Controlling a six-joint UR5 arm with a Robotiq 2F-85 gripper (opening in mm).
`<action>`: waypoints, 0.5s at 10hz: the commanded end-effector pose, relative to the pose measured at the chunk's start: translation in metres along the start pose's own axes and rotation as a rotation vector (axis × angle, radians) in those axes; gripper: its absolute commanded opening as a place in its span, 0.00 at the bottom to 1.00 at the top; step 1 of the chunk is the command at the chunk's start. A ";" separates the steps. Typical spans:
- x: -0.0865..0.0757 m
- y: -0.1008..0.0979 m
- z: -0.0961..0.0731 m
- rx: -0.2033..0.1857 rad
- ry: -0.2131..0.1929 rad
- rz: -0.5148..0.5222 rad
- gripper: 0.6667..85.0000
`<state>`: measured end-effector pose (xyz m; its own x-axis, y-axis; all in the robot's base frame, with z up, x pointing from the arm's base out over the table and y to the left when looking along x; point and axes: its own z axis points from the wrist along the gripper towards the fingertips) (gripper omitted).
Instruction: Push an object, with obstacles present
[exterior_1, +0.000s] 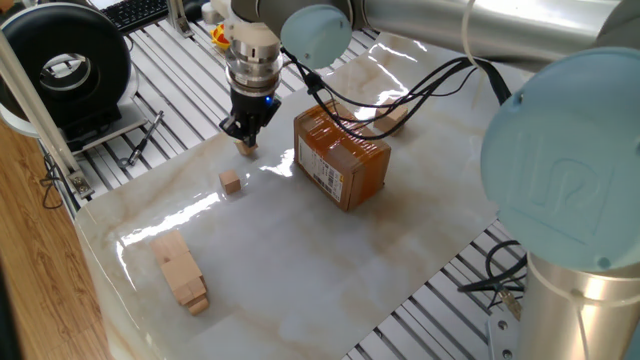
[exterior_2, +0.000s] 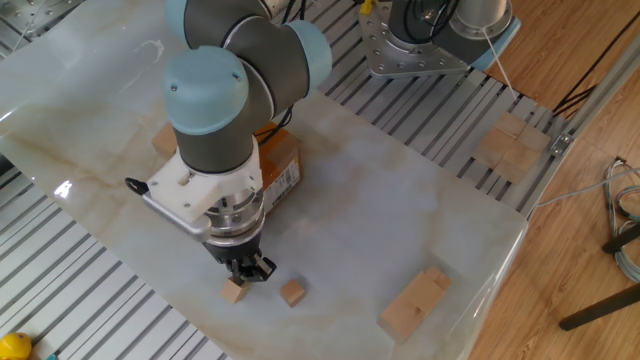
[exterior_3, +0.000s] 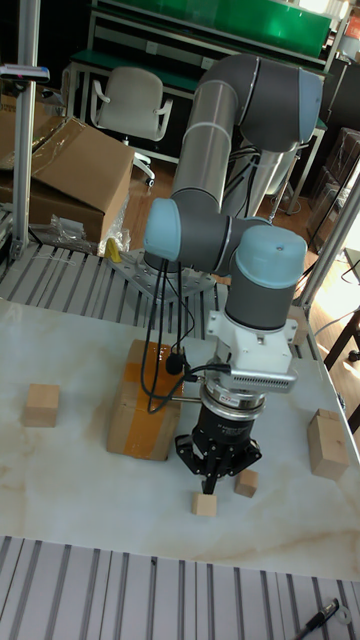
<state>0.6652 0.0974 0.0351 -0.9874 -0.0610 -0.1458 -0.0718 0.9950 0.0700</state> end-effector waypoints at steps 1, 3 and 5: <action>0.000 -0.002 -0.002 -0.011 -0.001 0.003 0.06; 0.001 0.000 -0.002 -0.018 -0.005 0.003 0.06; 0.004 0.000 -0.004 -0.021 -0.002 0.003 0.06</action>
<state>0.6625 0.0960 0.0360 -0.9870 -0.0658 -0.1469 -0.0777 0.9940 0.0768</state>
